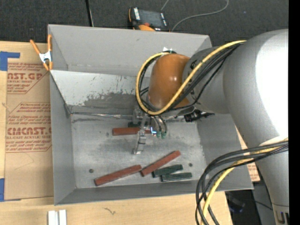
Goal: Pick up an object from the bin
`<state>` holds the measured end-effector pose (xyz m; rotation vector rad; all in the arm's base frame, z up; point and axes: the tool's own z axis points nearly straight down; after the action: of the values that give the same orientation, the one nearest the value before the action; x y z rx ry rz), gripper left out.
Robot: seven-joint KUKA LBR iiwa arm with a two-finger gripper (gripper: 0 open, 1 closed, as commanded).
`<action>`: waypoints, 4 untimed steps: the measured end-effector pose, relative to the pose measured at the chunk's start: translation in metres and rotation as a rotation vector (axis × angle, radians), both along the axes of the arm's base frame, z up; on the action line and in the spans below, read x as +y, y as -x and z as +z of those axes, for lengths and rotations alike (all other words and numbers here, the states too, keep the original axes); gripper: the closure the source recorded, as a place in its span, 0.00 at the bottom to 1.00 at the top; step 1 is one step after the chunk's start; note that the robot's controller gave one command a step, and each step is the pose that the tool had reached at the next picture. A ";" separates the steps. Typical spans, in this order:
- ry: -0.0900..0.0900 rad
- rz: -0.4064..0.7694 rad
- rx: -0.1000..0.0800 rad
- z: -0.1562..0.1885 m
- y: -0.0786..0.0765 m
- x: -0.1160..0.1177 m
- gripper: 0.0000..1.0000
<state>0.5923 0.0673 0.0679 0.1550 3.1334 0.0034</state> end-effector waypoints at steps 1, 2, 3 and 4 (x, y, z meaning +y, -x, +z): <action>0.000 0.000 0.001 0.001 -0.001 0.001 0.00; 0.000 0.000 0.001 0.001 -0.001 0.001 0.00; 0.000 0.000 0.002 0.002 -0.002 0.002 0.00; 0.000 0.000 -0.001 0.005 -0.004 0.002 1.00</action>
Offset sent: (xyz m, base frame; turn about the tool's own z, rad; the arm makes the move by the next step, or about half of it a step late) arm 0.0000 0.0000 0.0000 0.0000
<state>0.5960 0.0692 0.0726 0.1544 3.1325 0.0034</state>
